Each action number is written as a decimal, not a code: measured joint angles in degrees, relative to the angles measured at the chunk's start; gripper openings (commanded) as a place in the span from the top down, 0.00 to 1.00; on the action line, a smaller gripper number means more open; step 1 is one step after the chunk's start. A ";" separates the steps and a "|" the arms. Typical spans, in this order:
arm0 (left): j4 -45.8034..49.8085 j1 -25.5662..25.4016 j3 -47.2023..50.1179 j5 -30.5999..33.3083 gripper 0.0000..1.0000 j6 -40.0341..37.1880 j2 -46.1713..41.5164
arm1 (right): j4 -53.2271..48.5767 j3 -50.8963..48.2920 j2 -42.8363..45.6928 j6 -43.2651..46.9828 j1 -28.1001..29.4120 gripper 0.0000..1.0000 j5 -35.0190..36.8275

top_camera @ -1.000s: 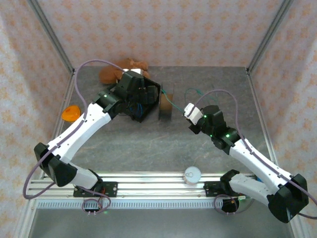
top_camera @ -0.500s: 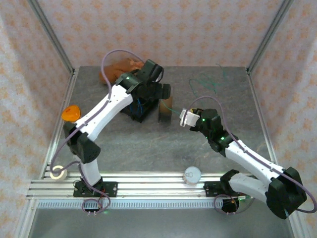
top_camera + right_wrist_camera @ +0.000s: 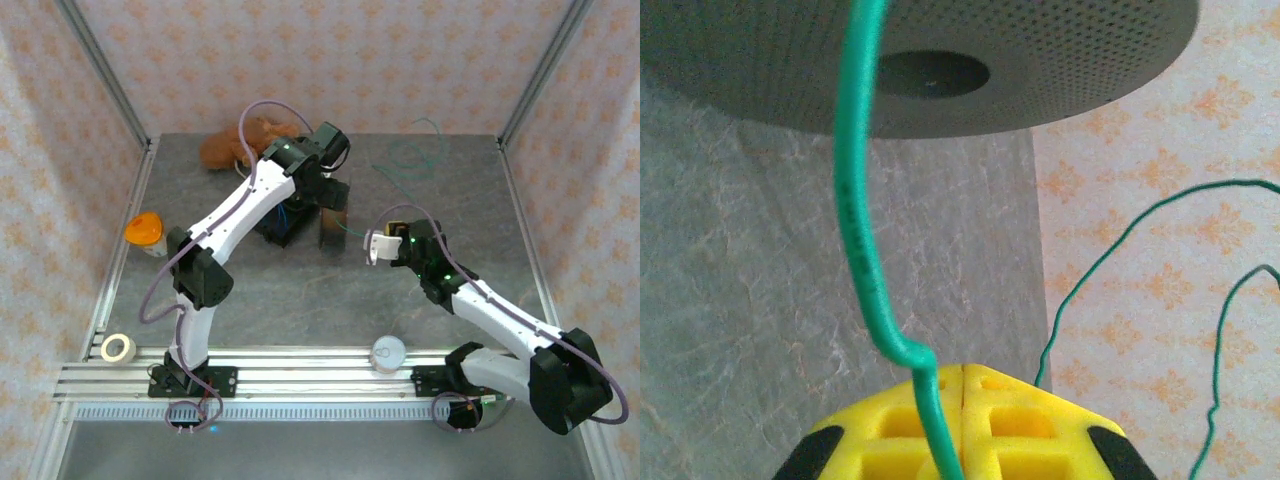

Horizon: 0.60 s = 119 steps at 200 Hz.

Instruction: Wrap the cables

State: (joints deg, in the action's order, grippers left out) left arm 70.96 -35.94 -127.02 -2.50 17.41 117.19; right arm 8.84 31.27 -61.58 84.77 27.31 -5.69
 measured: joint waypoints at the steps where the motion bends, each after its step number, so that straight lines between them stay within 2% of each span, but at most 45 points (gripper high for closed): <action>1: 0.07 0.02 -0.07 0.02 0.16 -0.02 0.02 | -0.17 0.00 0.07 0.17 -0.09 1.00 -0.13; 39: 2.38 0.59 -4.55 -0.07 0.17 -1.29 1.07 | -2.64 0.00 2.38 3.85 -0.74 1.00 -2.08; 69: 4.76 1.01 -10.60 -0.33 0.18 -2.49 6.05 | -3.37 0.02 2.56 5.64 -0.74 1.00 -2.80; 119: 7.72 1.07 -11.61 -0.31 0.20 -3.19 11.23 | -2.29 0.02 2.40 7.93 -0.74 1.00 -2.69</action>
State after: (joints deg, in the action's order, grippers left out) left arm 78.67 -34.87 -138.63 -2.81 14.22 128.42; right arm 6.55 31.29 -59.18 92.71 26.57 -8.38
